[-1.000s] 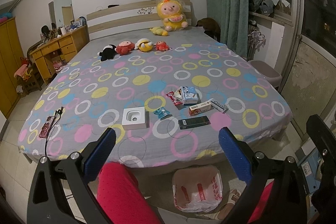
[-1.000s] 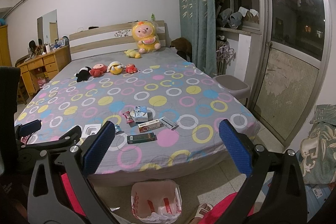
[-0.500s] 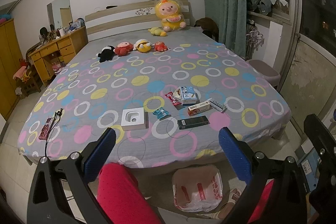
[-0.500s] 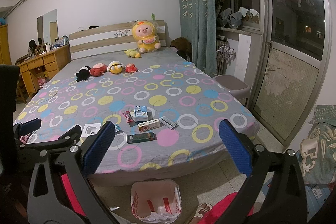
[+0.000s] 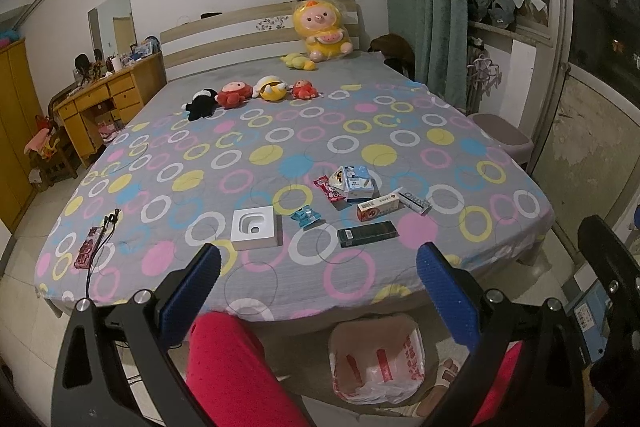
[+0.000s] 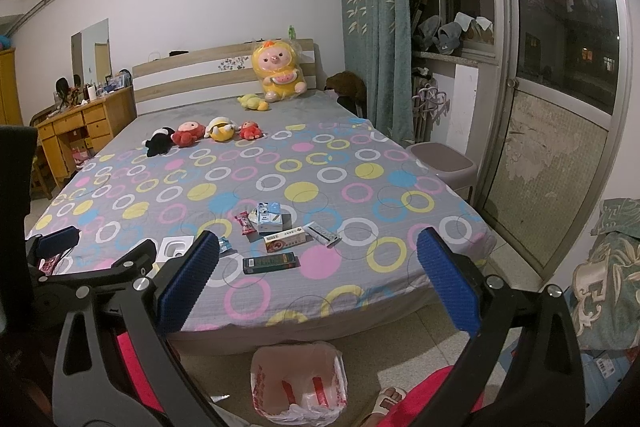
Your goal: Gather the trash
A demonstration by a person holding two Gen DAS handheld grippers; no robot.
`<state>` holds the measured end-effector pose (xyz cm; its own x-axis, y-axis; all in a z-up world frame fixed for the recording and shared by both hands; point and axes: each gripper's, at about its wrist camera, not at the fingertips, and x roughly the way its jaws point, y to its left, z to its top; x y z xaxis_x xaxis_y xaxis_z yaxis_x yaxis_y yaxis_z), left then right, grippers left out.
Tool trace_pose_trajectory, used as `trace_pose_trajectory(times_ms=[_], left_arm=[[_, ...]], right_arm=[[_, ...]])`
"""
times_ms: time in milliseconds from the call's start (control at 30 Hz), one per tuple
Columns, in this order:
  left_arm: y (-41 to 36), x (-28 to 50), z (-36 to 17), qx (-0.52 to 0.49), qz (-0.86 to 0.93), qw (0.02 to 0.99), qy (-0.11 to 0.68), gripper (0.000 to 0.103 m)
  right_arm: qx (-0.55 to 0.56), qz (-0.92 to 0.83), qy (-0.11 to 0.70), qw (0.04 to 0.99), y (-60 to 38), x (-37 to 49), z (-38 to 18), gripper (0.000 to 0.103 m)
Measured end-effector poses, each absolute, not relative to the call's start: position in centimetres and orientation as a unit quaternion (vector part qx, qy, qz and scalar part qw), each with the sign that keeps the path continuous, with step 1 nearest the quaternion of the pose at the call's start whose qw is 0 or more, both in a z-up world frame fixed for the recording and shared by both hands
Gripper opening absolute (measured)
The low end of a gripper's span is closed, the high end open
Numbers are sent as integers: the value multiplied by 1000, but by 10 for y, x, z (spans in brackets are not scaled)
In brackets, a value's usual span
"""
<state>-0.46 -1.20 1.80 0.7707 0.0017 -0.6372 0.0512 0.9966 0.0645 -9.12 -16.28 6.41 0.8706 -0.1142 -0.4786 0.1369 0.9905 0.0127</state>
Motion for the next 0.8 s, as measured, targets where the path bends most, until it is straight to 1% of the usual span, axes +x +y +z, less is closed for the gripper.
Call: trace_pose_trajectory(times_ms=[300, 400, 667, 800], left_arm=[[-12, -6, 20, 40, -13, 940, 338, 96], [-9, -2, 22, 40, -10, 939, 341, 96], [13, 19, 7, 29, -12, 932, 361, 96], [32, 42, 1, 24, -6, 925, 379, 96]], right_arm=[[25, -60, 250, 966, -161, -86, 63, 97], [25, -56, 253, 966, -146, -84, 72, 97], [13, -38, 259, 965, -150, -72, 59, 97], [-6, -18, 262, 965, -154, -55, 51, 97]])
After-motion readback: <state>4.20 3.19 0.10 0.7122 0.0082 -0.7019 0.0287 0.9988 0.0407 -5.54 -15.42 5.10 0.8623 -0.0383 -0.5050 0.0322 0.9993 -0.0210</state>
